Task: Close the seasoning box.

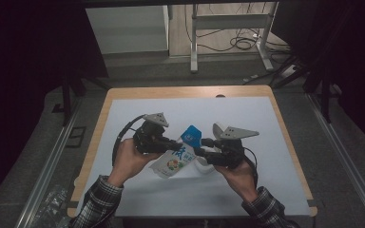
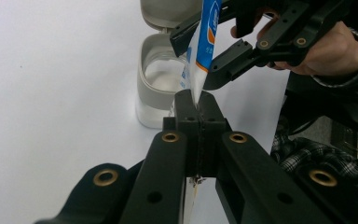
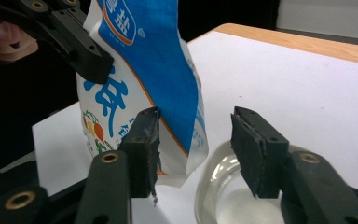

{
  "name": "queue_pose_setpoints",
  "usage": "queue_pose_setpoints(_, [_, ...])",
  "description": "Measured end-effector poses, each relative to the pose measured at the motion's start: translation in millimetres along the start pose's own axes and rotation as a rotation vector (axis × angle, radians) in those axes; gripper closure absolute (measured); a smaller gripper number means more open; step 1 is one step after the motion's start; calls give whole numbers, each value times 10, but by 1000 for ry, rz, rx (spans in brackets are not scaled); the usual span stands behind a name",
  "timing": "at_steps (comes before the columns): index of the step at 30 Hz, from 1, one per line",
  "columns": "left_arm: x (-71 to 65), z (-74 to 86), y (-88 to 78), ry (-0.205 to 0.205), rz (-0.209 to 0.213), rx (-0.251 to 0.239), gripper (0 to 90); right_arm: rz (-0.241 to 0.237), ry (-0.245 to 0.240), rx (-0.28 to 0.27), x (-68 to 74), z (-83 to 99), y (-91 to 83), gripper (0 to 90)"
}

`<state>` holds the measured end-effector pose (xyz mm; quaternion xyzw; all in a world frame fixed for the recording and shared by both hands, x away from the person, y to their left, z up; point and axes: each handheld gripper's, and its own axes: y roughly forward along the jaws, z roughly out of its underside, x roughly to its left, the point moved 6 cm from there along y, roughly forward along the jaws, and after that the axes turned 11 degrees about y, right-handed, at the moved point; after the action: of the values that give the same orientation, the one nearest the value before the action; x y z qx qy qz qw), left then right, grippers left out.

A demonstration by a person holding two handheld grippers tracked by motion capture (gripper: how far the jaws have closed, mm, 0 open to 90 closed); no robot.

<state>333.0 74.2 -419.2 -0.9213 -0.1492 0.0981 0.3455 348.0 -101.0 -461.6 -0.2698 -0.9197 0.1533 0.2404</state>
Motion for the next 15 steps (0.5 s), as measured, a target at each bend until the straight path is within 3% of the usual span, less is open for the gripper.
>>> queue_pose_setpoints(5, [-5, 34, -31, 5, 0, -2, 900, -40, -14, 6, 41, -19, 51, 597])
queue_pose_setpoints(11, [34, 109, -67, -7, -9, -6, 900, -53, -37, 0, 108, -21, 95, 881])
queue_pose_setpoints(15, [57, 169, -66, -16, -17, -17, 900, -53, -39, 13, 126, -21, 126, 894])
